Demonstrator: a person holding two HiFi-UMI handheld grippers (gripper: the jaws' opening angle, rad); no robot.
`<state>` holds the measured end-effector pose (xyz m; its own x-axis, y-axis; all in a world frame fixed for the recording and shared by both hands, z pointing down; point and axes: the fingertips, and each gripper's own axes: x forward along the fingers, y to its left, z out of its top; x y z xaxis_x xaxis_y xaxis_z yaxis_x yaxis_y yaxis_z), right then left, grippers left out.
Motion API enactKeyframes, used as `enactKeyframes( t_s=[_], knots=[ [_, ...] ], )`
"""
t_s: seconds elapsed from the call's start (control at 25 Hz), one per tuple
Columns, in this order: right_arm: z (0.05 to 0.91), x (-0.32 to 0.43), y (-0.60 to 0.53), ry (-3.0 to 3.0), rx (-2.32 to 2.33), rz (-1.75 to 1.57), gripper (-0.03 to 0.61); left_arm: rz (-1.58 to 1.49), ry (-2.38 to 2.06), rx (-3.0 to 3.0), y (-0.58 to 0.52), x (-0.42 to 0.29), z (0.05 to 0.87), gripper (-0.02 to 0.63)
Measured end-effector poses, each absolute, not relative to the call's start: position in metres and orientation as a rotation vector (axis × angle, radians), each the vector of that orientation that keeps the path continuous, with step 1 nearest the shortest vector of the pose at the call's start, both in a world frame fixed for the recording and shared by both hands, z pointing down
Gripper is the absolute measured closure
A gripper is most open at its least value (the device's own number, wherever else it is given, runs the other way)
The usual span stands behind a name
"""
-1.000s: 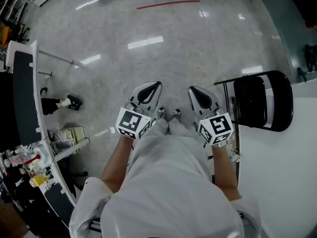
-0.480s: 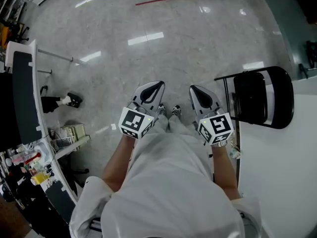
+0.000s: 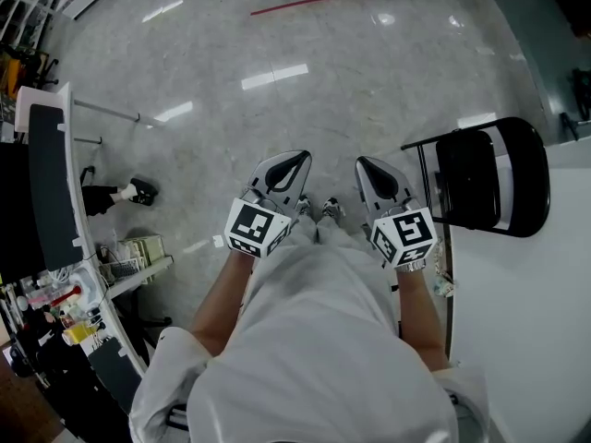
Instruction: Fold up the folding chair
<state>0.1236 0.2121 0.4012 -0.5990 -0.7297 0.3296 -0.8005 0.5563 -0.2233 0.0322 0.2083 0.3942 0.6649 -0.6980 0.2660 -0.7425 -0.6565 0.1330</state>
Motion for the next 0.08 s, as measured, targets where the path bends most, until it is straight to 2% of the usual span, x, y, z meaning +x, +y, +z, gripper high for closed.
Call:
enactKeyframes(
  t_s=[0.08],
  knots=[
    [0.4012, 0.1299, 0.2147, -2.592, 1.291, 0.528, 0.575, 0.293, -1.161, 2.655, 0.211, 0.0396, 0.3938, 0.603]
  ],
)
